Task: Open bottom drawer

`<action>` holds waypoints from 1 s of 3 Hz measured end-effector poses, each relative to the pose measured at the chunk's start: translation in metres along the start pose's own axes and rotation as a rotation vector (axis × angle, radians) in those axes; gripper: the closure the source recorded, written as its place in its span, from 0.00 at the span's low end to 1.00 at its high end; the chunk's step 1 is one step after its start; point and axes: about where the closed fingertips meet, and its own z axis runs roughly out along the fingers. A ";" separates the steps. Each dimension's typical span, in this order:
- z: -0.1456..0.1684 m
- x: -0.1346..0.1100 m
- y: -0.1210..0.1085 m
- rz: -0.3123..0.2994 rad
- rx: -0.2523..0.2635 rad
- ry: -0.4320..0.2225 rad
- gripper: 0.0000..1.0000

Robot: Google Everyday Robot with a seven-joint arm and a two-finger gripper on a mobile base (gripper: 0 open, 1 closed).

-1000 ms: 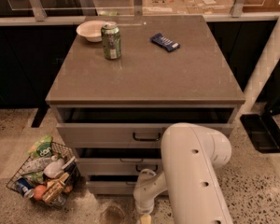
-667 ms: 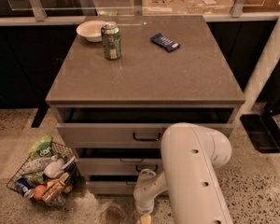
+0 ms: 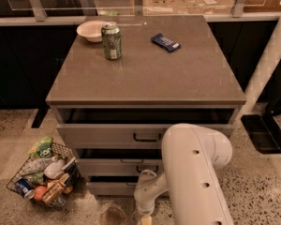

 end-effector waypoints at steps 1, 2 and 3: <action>0.000 0.000 0.000 0.000 0.000 0.000 0.00; 0.000 0.000 0.000 0.000 0.000 0.000 0.00; 0.000 0.000 0.000 0.000 0.000 0.000 0.00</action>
Offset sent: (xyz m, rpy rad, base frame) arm -0.0033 0.0055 -0.0226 0.0347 0.0005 -0.0115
